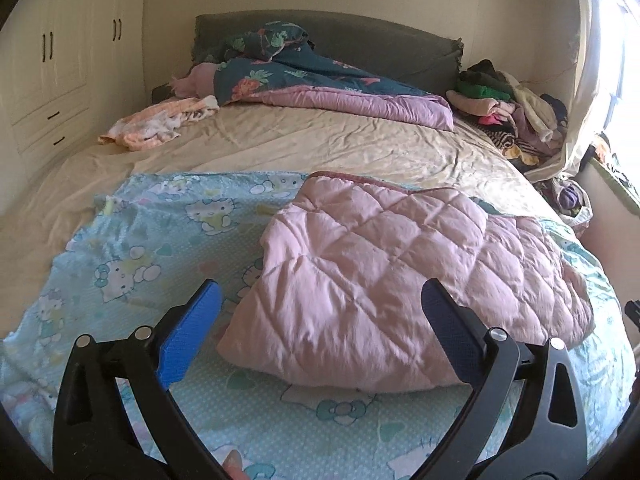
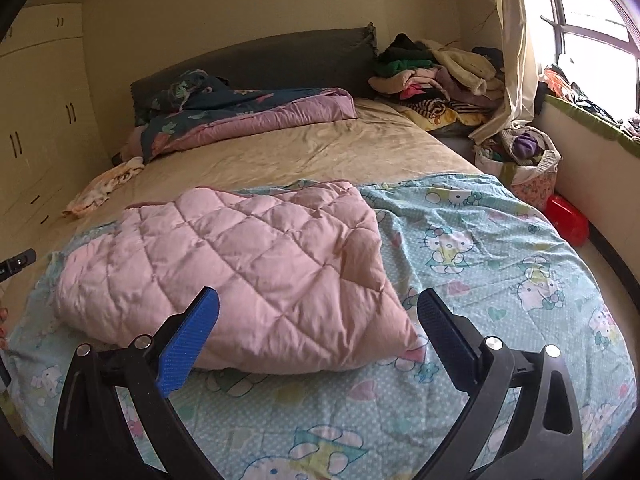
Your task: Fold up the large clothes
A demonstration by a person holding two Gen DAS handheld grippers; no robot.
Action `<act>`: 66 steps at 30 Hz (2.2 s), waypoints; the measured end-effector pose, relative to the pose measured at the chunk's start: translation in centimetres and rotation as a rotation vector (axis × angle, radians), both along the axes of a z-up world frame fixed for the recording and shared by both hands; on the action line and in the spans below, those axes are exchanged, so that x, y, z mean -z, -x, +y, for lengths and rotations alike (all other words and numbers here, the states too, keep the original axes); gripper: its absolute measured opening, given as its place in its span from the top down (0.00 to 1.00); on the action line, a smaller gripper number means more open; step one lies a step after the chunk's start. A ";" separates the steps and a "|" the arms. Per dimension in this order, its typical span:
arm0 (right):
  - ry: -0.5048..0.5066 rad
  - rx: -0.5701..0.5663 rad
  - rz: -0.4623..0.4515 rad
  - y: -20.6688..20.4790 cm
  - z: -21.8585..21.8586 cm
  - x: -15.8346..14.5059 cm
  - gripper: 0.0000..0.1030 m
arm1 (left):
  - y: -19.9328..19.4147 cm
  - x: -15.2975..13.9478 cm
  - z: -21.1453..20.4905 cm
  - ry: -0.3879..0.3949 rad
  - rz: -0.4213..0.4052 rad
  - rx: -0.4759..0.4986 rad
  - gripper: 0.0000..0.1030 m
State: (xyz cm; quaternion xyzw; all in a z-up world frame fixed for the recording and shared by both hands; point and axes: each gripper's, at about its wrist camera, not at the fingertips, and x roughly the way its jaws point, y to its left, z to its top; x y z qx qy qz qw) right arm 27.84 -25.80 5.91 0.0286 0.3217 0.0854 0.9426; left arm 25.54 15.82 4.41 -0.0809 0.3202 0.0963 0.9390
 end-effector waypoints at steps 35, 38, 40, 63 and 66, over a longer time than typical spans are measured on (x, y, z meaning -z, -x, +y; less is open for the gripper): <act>-0.544 0.193 0.336 -7.6 -1.9 12.9 0.04 | -5.8 15.6 6.1 0.765 0.135 -0.188 0.08; -0.587 0.199 0.326 -8.7 -2.3 13.8 0.04 | -6.2 15.9 6.0 0.765 0.123 -0.193 0.08; -0.607 0.199 0.312 -9.3 -2.2 14.2 0.04 | -6.4 15.7 6.0 0.756 0.116 -0.195 0.08; -0.270 -0.011 0.098 -9.2 2.7 6.5 0.67 | -5.6 6.5 0.7 0.324 0.015 -0.077 0.64; -0.224 -0.042 0.058 -8.6 3.6 4.7 0.69 | -4.9 4.7 -0.5 0.286 -0.002 -0.054 0.66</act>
